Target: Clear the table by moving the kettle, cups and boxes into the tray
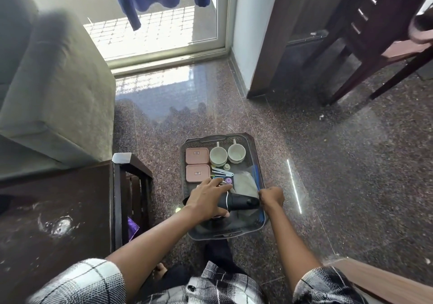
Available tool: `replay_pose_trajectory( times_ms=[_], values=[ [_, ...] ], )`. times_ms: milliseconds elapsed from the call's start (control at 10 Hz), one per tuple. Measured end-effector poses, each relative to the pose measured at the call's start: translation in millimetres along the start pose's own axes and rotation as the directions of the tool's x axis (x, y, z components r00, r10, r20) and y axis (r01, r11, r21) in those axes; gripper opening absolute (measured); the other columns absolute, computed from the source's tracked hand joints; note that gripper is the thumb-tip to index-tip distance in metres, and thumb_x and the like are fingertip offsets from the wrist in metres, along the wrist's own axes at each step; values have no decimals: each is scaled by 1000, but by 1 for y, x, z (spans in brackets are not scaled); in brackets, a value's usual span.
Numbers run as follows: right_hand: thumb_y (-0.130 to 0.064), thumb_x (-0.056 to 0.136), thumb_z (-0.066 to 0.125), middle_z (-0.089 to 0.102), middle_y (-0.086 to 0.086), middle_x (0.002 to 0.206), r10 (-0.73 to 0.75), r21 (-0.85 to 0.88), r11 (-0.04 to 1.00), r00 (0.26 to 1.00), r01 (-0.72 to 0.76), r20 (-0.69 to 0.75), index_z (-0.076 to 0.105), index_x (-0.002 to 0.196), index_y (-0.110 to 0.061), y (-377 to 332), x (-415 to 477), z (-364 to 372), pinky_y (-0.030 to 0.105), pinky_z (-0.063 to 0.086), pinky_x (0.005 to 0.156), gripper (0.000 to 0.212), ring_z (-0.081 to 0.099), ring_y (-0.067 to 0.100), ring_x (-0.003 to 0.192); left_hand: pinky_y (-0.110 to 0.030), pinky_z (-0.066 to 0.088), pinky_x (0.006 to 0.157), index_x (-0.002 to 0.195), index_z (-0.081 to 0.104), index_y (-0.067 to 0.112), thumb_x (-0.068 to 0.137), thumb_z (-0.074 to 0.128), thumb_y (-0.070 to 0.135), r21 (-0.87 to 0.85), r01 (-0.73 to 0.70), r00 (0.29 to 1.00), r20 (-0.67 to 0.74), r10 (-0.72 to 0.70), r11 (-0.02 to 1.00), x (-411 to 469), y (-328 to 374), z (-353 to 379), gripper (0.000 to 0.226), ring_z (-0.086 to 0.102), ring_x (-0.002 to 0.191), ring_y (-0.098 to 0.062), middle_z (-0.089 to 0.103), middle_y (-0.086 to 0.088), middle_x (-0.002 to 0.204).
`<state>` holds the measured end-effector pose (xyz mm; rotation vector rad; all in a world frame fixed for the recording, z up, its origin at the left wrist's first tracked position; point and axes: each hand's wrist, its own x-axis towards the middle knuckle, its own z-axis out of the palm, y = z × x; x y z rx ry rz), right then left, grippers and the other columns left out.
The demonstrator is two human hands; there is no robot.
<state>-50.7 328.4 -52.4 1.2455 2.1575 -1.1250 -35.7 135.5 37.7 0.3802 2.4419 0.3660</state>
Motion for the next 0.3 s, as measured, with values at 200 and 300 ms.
replay_pose_trajectory(
  times_ms=[200, 300],
  values=[
    [-4, 82, 55, 61, 8, 80, -285, 33, 957, 957, 287, -55, 63, 81, -6, -43, -40, -9, 26, 43, 63, 8, 56, 23, 76, -35, 27, 111, 144, 27, 33, 79, 65, 46, -32, -56, 997, -55, 54, 998, -9, -11, 5, 76, 22, 140, -19, 22, 3, 154],
    [-9, 83, 56, 65, 8, 86, -560, -74, 828, 826, 555, -70, 65, 87, -6, -54, -76, 11, 34, 49, 72, 11, 58, 24, 84, -37, 31, 111, 142, 30, 34, 83, 61, 40, -124, -31, 988, -157, 11, 992, -26, -22, 8, 67, 28, 137, -20, 28, 5, 152]
  ],
)
